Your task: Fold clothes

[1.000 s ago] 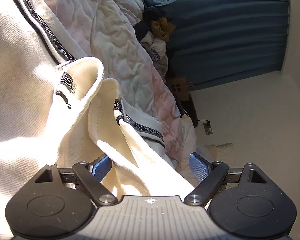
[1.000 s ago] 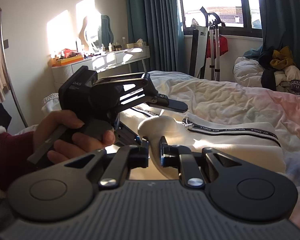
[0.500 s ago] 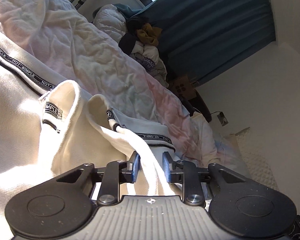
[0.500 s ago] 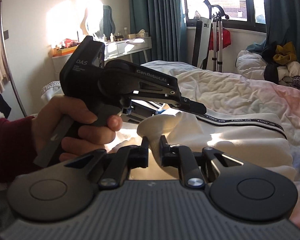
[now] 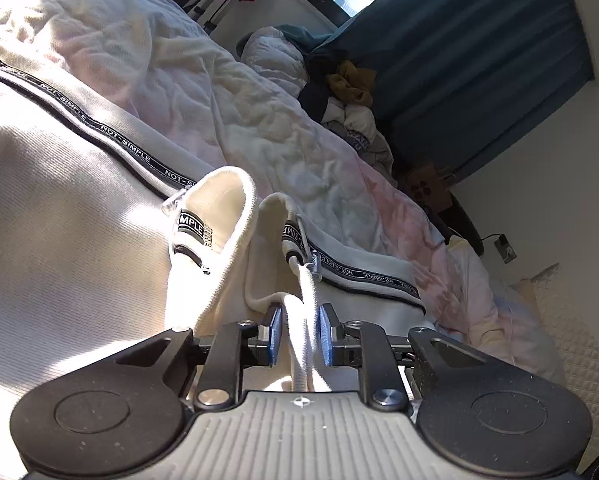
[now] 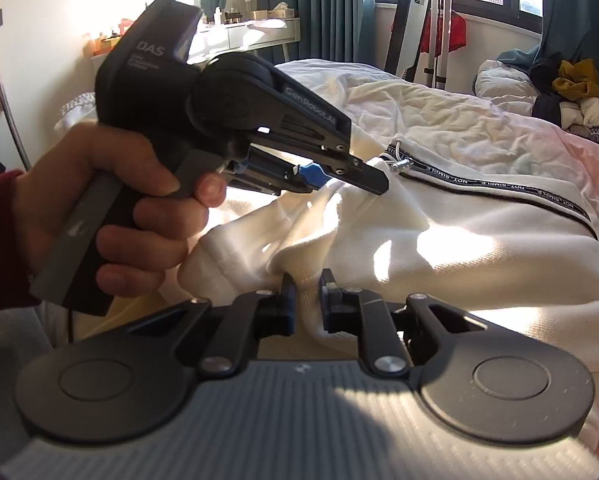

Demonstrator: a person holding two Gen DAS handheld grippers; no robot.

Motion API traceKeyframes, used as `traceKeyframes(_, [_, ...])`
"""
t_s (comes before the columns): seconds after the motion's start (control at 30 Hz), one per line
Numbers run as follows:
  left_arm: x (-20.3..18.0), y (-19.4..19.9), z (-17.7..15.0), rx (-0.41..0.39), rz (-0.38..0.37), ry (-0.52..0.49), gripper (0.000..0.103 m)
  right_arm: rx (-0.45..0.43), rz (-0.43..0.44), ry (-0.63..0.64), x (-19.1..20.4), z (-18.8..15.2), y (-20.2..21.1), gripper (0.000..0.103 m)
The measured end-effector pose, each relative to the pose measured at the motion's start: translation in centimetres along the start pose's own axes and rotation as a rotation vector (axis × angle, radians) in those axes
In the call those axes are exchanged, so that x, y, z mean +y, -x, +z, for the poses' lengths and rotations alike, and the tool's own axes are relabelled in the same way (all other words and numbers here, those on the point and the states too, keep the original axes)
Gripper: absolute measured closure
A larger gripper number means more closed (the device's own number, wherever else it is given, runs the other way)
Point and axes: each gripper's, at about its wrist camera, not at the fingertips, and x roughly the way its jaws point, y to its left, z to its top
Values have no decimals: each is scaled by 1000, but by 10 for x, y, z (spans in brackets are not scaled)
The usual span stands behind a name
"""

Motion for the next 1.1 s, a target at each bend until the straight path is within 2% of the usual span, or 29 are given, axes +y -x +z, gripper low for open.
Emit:
traceKeyframes(0.1, [-1, 30, -3, -41, 23, 26, 73, -11, 4, -40, -1, 2, 6, 87])
traceKeyframes(0.17, [-1, 54, -1, -67, 67, 47, 58, -14, 6, -42, 0, 3, 12, 85])
traceKeyframes(0.2, [-2, 66, 0, -80, 91, 58, 56, -16, 7, -42, 0, 3, 16, 84])
traceKeyframes(0.3, [-2, 102, 4, -120, 162, 92, 45, -37, 20, -34, 3, 4, 28, 73])
traceKeyframes(0.37, [-3, 126, 6, -146, 210, 114, 25, -56, 43, -33, 4, 5, 37, 69])
traceKeyframes(0.4, [-3, 138, 8, -159, 233, 125, 23, -69, 57, -34, 4, 5, 41, 64])
traceKeyframes(0.43, [-1, 148, 9, -166, 243, 142, 21, -79, 60, -36, 5, 6, 45, 57])
traceKeyframes(0.53, [8, 178, 11, -192, 270, 190, 17, -109, 59, -44, 3, 6, 53, 44])
traceKeyframes(0.57, [12, 188, 11, -202, 280, 205, 16, -116, 63, -51, 2, 7, 54, 44])
traceKeyframes(0.67, [25, 215, 12, -229, 395, 227, 16, -142, 62, -85, -5, 9, 59, 43])
traceKeyframes(0.83, [43, 242, 8, -283, 497, 254, 16, -166, -19, -153, -21, 12, 54, 43])
traceKeyframes(0.97, [57, 246, -3, -305, 486, 344, 16, -164, -60, -187, -36, 18, 34, 43])
traceKeyframes(1.1, [67, 246, -7, -317, 460, 400, 15, -75, -98, -201, -44, 14, 0, 44])
